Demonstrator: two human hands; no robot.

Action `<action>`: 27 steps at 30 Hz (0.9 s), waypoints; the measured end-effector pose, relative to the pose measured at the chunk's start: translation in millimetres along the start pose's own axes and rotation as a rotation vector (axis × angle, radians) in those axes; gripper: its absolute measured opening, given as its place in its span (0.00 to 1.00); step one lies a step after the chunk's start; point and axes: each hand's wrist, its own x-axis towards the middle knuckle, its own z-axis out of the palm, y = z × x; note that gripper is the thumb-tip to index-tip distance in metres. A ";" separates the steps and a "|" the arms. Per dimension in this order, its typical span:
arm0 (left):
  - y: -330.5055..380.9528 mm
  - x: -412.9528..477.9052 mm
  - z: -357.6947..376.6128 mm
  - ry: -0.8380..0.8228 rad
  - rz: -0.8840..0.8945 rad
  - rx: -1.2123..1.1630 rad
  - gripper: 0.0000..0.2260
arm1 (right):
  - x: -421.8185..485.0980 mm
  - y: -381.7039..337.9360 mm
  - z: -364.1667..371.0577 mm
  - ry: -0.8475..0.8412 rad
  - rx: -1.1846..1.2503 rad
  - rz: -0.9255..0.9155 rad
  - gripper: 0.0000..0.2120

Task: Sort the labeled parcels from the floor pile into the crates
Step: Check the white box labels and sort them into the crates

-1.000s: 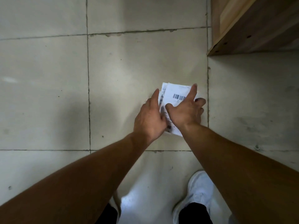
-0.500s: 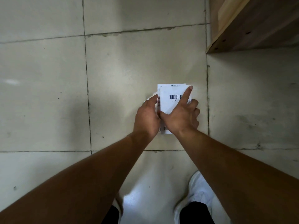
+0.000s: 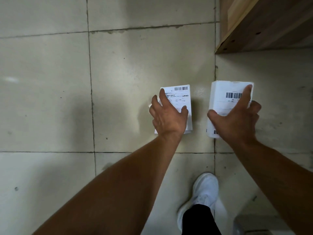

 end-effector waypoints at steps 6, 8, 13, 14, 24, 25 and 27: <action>7.6 -18.4 40.1 -0.111 -0.041 0.197 0.57 | -3.4 31.2 -4.5 0.004 0.006 -0.038 0.56; -0.2 -22.4 49.8 -0.096 -0.006 0.280 0.57 | -7.8 37.9 -3.2 0.002 0.027 -0.043 0.56; -10.1 -27.2 46.8 -0.057 -0.061 0.299 0.55 | -23.0 49.3 -9.2 0.002 0.034 -0.077 0.55; -9.2 -28.6 39.9 -0.057 -0.059 0.290 0.56 | -26.0 49.3 -13.9 0.005 0.021 -0.087 0.55; 48.9 -86.8 -148.3 -0.085 0.252 0.250 0.56 | -101.8 -39.5 -127.7 -0.020 0.045 -0.113 0.53; 61.4 -96.3 -175.6 -0.079 0.281 0.256 0.55 | -114.4 -53.9 -146.7 -0.011 0.072 -0.121 0.53; 87.4 -117.6 -232.7 -0.093 0.324 0.268 0.54 | -141.5 -84.3 -190.8 0.005 0.165 -0.125 0.51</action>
